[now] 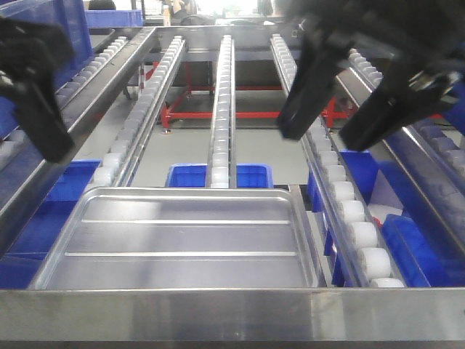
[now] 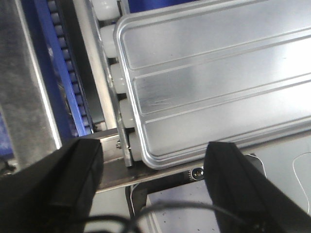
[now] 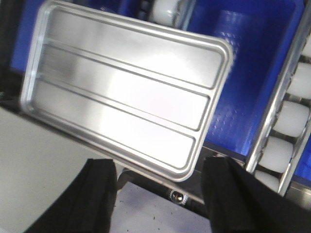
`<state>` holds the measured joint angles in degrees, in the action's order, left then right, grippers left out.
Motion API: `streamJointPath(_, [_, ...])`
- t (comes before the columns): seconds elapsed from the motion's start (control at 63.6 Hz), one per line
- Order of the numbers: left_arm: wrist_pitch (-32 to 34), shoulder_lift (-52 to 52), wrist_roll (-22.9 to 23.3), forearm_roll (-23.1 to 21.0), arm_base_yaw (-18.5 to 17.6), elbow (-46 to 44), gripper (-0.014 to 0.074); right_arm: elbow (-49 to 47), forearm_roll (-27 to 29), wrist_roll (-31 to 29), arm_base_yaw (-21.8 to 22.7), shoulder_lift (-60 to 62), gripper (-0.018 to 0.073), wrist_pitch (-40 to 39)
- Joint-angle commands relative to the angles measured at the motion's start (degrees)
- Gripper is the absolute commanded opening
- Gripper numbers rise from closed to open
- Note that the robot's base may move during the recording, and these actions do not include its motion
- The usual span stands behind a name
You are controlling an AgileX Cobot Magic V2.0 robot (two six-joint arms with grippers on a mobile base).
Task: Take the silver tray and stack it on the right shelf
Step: 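Lower both grippers onto the side rims of the silver tray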
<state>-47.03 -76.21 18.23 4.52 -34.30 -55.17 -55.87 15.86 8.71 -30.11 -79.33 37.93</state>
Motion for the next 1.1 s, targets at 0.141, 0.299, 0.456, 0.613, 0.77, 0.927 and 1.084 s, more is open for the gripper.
streamJointPath(0.141, [1.2,-5.6,10.4,7.4,0.2,-2.6,0.0358,-5.1,-10.2,10.9,0.0,-5.9,0.0485,-1.1])
streamJointPath(0.299, [2.7,-9.0,12.2,7.8,0.2,-2.6,0.0358,-5.3,-10.8,13.0,-0.4,-9.1,0.0485,-1.5])
streamJointPath(0.456, [4.4,-11.4,15.2,8.5,0.2,-2.6,0.0358,-5.3,-10.8,13.0,-0.6,-12.1,0.0485,-2.4])
streamJointPath(0.613, [7.1,-13.4,16.6,8.4,0.2,-2.6,0.0358,-5.3,-10.8,13.0,-0.6,-14.9,0.0485,-3.4])
streamJointPath(0.77, [7.7,-15.7,16.6,8.4,0.2,-2.6,0.0358,-5.3,-10.9,13.0,-0.6,-16.1,0.0485,-4.9])
streamJointPath(0.927, [8.3,-18.1,16.6,8.2,0.2,-2.6,0.0358,-5.3,-10.9,13.0,-0.6,-16.9,0.0485,-6.1])
streamJointPath(1.084, [8.5,-19.4,16.6,8.1,0.2,-2.6,0.0356,-5.3,-10.9,12.9,-0.6,-17.7,0.0462,-6.0])
